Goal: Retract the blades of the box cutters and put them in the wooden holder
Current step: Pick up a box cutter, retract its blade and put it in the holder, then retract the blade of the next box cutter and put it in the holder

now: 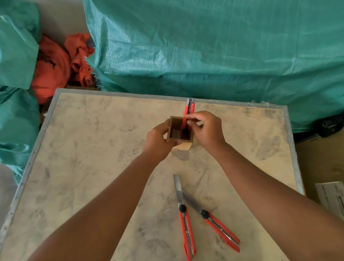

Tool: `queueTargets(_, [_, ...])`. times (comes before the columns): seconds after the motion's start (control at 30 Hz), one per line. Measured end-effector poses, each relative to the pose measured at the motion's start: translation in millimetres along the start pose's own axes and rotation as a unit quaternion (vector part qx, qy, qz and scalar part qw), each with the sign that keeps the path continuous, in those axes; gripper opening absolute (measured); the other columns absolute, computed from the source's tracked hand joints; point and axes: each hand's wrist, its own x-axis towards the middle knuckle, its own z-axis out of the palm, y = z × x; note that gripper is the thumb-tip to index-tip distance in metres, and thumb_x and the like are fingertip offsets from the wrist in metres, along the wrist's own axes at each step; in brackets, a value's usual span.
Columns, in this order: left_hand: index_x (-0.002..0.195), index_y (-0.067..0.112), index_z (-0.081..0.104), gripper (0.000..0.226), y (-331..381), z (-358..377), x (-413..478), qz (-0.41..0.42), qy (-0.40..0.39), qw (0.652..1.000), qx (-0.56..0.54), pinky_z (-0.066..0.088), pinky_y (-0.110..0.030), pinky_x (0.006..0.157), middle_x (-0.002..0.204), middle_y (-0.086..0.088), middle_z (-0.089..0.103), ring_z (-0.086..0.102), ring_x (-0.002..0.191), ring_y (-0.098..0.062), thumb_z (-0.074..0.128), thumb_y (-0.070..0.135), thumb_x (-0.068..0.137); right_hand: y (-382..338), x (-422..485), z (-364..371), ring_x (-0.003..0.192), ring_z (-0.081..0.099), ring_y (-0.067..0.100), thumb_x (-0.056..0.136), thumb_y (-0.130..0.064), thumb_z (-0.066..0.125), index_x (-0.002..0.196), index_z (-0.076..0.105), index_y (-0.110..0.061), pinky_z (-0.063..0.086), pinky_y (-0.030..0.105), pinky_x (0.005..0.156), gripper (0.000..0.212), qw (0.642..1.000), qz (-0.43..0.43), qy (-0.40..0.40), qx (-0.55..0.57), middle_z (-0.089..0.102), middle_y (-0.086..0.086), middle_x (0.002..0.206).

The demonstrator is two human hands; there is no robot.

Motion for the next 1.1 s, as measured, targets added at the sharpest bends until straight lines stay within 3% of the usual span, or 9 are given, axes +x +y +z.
queueTargets(0.27, [0.139,0.022,0.048,0.07,4.3,-2.6,-3.5,-0.014,0.01,1.0,-0.015,0.046,-0.036,0.102,0.136,-0.004,0.06,0.053,0.127,-0.023,0.08,0.015,0.078,-0.1,-5.1,-1.3,0.106,0.071,0.03,0.086,0.0,0.076,0.107,0.08,-0.008,0.059,0.041,0.096,0.023,1.0,0.017,0.005,0.003,0.077,0.015,0.111])
queueTargets(0.43, [0.14,0.023,0.047,0.073,2.2,-3.5,-73.7,-0.012,0.076,0.996,-0.047,0.048,-0.046,0.103,0.143,-0.002,0.053,0.05,0.129,-0.021,0.082,0.022,0.076,-15.4,-68.4,-29.3,0.109,0.069,0.029,0.086,-0.002,0.078,0.107,0.079,-0.007,0.055,0.024,0.09,0.023,0.999,0.004,0.033,0.031,0.073,0.017,0.115])
queueTargets(0.5, [0.141,0.025,0.047,0.075,-16.4,6.2,-94.3,-0.018,0.084,0.995,-0.052,0.05,-0.048,0.102,0.143,-0.001,0.052,0.05,0.129,-0.019,0.083,0.027,0.075,-6.3,-95.9,-33.9,0.099,0.071,0.024,0.086,-0.002,0.078,0.107,0.078,-0.007,0.06,0.028,0.085,0.022,0.999,0.003,0.019,0.042,0.074,0.013,0.11])
queueTargets(0.57, [0.14,0.027,0.048,0.075,-30.7,12.6,-105.2,-0.031,0.088,0.995,-0.047,0.05,-0.047,0.101,0.143,0.001,0.053,0.05,0.128,-0.016,0.083,0.032,0.074,-0.9,-107.3,-31.8,0.087,0.07,0.015,0.087,-0.004,0.077,0.107,0.078,-0.01,0.062,0.026,0.079,0.022,0.998,0.025,-0.023,0.057,0.076,0.008,0.107])
queueTargets(0.63, [0.138,0.028,0.05,0.071,-39.4,18.0,-114.3,-0.036,0.082,0.995,-0.038,0.048,-0.046,0.103,0.143,0.003,0.053,0.049,0.13,-0.016,0.082,0.034,0.075,-0.2,-111.5,-28.0,0.083,0.069,0.01,0.089,-0.008,0.076,0.11,0.077,-0.014,0.054,0.008,0.075,0.021,0.991,0.069,-0.081,0.076,0.077,0.004,0.11])
queueTargets(0.7, [0.137,0.026,0.052,0.068,-44.7,24.5,-126.5,-0.04,0.071,0.996,-0.031,0.047,-0.045,0.105,0.142,0.002,0.053,0.048,0.131,-0.016,0.082,0.031,0.075,0.1,-117.7,-26.8,0.086,0.068,0.01,0.092,-0.011,0.074,0.113,0.076,-0.017,0.047,0.001,0.071,0.022,0.98,0.119,-0.137,0.086,0.075,-0.002,0.113])
queueTargets(0.9, [0.137,0.02,0.052,0.068,-93.9,77.3,-209.7,-0.104,0.048,0.993,-0.025,0.037,-0.029,0.109,0.143,-0.001,0.052,0.047,0.132,-0.019,0.081,0.024,0.076,5.5,-190.0,-5.1,0.098,0.072,0.017,0.092,-0.011,0.072,0.118,0.075,-0.017,0.053,0.015,0.086,0.027,0.95,0.157,-0.266,0.053,0.075,0.005,0.115])
queueTargets(0.97, [0.137,0.017,0.051,0.067,-101.2,94.3,-225.8,-0.107,0.032,0.994,-0.005,0.033,-0.022,0.102,0.143,-0.002,0.051,0.049,0.131,-0.02,0.079,0.019,0.077,6.8,-204.6,0.4,0.102,0.072,0.02,0.092,-0.006,0.071,0.12,0.075,-0.015,0.055,0.026,0.096,0.03,0.945,0.157,-0.283,0.04,0.074,0.009,0.117])
queueTargets(1.1, [0.134,0.015,0.054,0.062,-103.8,122.3,-247.0,-0.114,0.033,0.993,-0.002,0.044,-0.022,0.087,0.135,-0.004,0.055,0.059,0.113,-0.021,0.076,0.011,0.076,5.0,-219.1,7.1,0.093,0.069,0.016,0.092,-0.005,0.068,0.122,0.073,-0.016,0.053,0.025,0.094,0.033,0.951,0.13,-0.281,0.002,0.074,0.008,0.116])
